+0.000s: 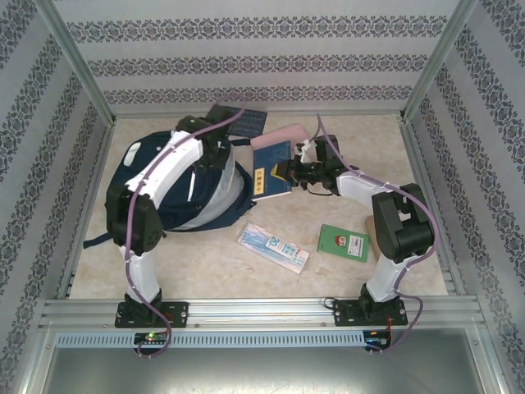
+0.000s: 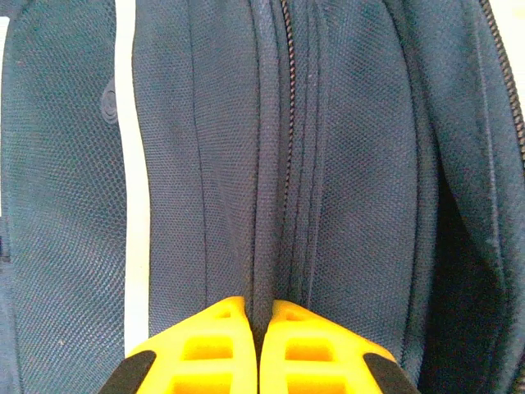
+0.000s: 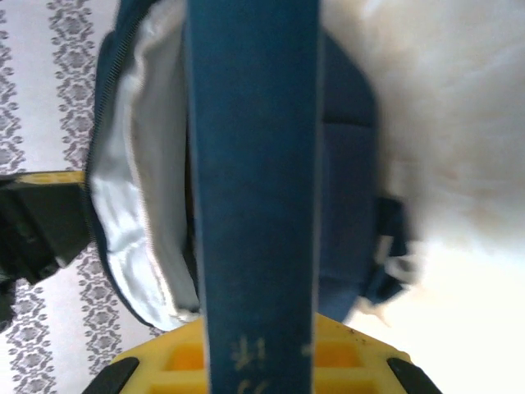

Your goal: Pack books, pencil case, and school supplies into a backpack

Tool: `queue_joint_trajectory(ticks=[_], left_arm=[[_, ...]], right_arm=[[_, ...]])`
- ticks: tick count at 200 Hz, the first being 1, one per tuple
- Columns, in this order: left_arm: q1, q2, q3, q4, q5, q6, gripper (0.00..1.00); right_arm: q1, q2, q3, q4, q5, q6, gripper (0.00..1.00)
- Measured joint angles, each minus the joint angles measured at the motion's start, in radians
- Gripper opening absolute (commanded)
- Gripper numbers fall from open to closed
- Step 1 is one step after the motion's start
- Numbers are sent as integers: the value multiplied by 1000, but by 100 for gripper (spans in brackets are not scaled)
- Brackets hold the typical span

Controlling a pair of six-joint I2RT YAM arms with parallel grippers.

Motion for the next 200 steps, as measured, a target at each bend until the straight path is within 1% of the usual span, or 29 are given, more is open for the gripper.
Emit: queue_joint_trajectory(ticks=[29, 56, 79, 107, 137, 163, 166, 172, 190, 200], left_arm=[[66, -76, 43, -8, 101, -24, 0], [128, -122, 44, -8, 219, -54, 0], [175, -140, 43, -5, 306, -83, 0], [219, -149, 43, 10, 382, -116, 0], [248, -149, 43, 38, 439, -151, 0], [261, -149, 43, 52, 473, -171, 0], [261, -149, 43, 52, 478, -173, 0], [264, -149, 43, 53, 483, -175, 0], [271, -149, 43, 53, 502, -177, 0], [275, -149, 43, 53, 512, -178, 0]], right_arm=[[88, 17, 55, 93, 30, 89, 0], [165, 86, 127, 195, 73, 166, 0], [222, 181, 210, 249, 117, 221, 0], [281, 312, 325, 291, 177, 279, 0], [341, 447, 460, 307, 253, 340, 0], [393, 579, 620, 305, 316, 381, 0], [399, 595, 640, 302, 319, 382, 3], [410, 627, 688, 294, 329, 387, 14], [437, 701, 803, 255, 352, 391, 22], [448, 726, 843, 230, 360, 387, 31]])
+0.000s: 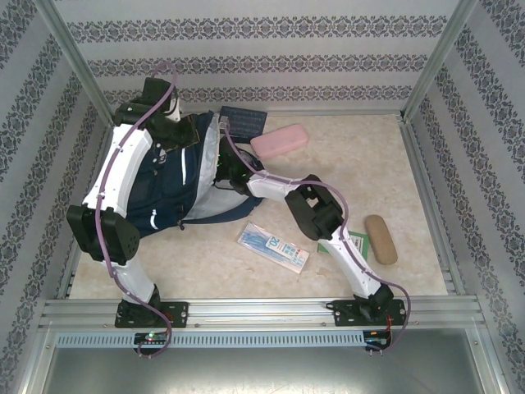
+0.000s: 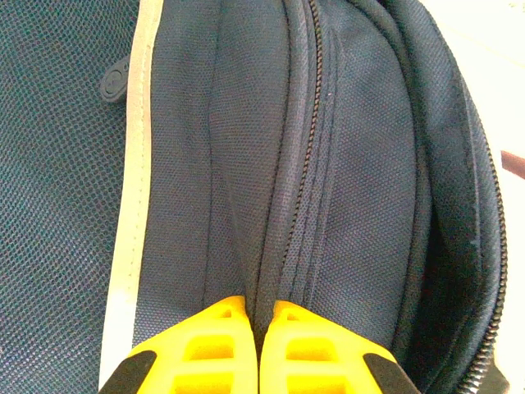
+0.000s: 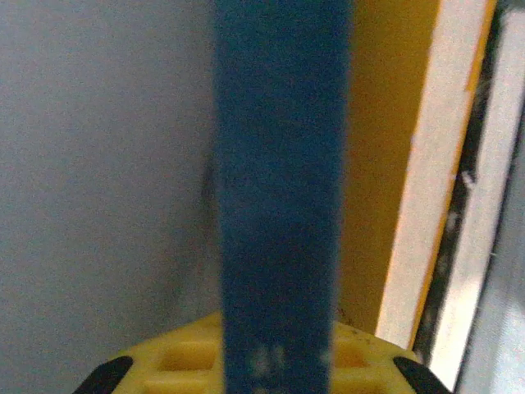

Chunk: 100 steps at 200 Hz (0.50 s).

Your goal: Pack books, pencil case, and school supplies into a backpack

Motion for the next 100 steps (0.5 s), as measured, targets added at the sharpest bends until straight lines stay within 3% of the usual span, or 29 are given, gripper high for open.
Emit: queue_joint_trajectory(ticks=[25, 56, 71, 88, 100], left_arm=[[16, 0, -1, 3, 26, 0, 0], [30, 0, -12, 15, 59, 0, 0], [33, 0, -19, 23, 71, 0, 0], [34, 0, -28, 34, 83, 0, 0], [36, 0, -38, 44, 94, 0, 0]], right_arm=[[14, 4, 2, -60, 14, -28, 45], [4, -27, -68, -134, 30, -99, 46], [-5, -50, -109, -154, 33, -124, 39], [-14, -79, -150, -160, 38, -147, 23], [-16, -89, -162, -160, 34, -153, 17]])
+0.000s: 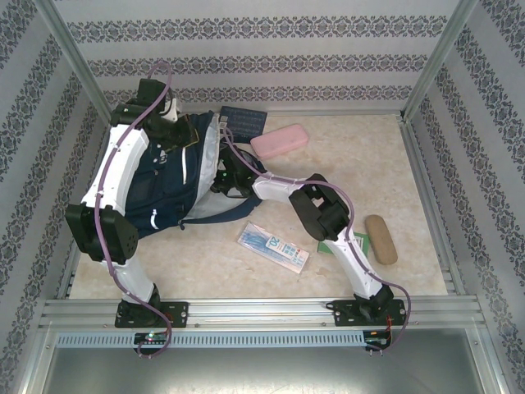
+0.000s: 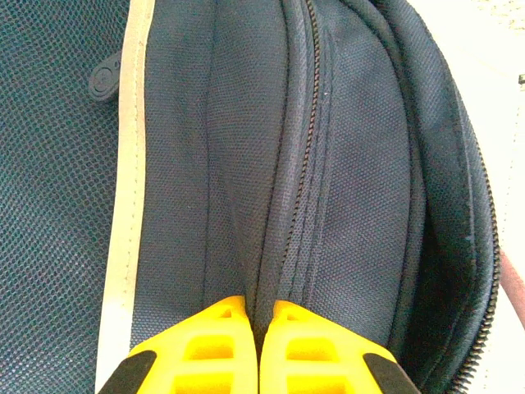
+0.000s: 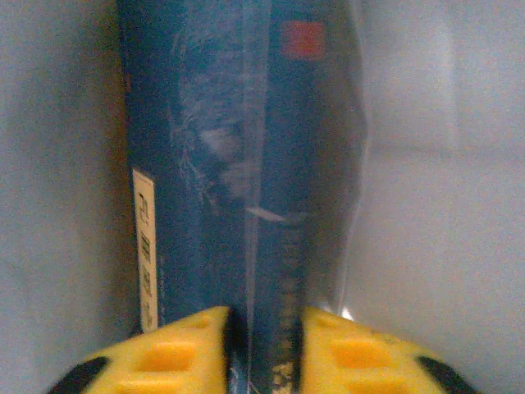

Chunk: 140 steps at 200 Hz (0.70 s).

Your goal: Pack books, pencil case, and school supplies into a backpack

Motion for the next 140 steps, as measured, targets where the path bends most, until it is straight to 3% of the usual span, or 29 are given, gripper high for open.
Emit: queue_joint_trajectory(ticks=[30, 81, 111, 129, 140], left_arm=[[2, -2, -21, 19, 18, 0, 0], [2, -12, -49, 43, 30, -4, 0], [2, -13, -53, 50, 29, -6, 0], [2, -16, -55, 50, 26, -5, 0], [2, -18, -57, 50, 21, -1, 0]], right_arm=[[0, 1, 15, 3, -10, 4, 0], [18, 113, 212, -26, -36, 15, 0], [37, 206, 343, -40, -60, 39, 18], [38, 208, 346, -42, -69, 36, 32], [37, 195, 322, -36, -76, 32, 35]])
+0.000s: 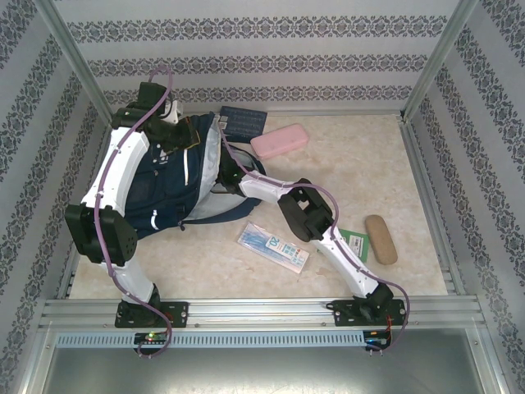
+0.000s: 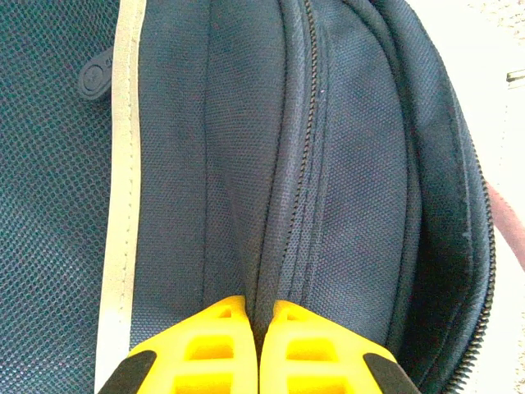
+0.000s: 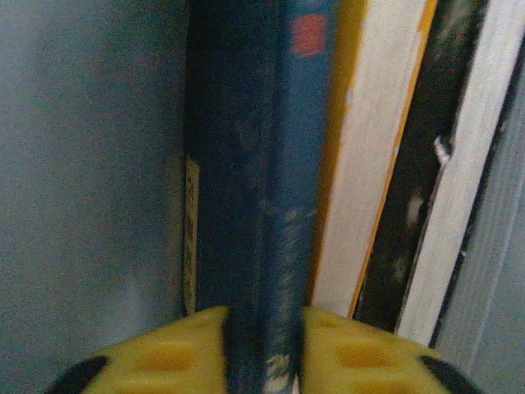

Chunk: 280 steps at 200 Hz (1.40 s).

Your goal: Pack books, pencil case, and school supplies into a backpack

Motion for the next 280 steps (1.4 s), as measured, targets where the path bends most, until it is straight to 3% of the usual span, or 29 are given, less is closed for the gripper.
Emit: queue_joint_trajectory(ticks=[45, 120, 129, 141, 152, 174, 200, 243, 280], left_arm=[[0, -34, -38, 2, -57, 34, 0], [0, -124, -224, 10, -151, 110, 0], [0, -124, -239, 10, -159, 117, 3], [0, -123, -251, 10, -166, 127, 19], [0, -123, -254, 9, -165, 127, 31], [0, -119, -254, 16, -148, 125, 43], [-2, -81, -232, 41, -119, 106, 49], [-27, 85, -106, 124, -89, 58, 48], [-93, 305, 115, 178, -82, 26, 48]], right_arm=[[-27, -184, -280, -29, -6, -81, 44], [-181, -687, -756, -74, 34, -289, 52], [-206, -733, -800, -91, 55, -315, 55], [-236, -782, -847, -116, 79, -349, 58], [-263, -814, -877, -138, 101, -380, 62], [-315, -854, -918, -179, 141, -426, 71], [-365, -868, -938, -209, 172, -465, 98], [-400, -894, -938, -255, 202, -493, 98], [-426, -935, -938, -292, 215, -500, 98]])
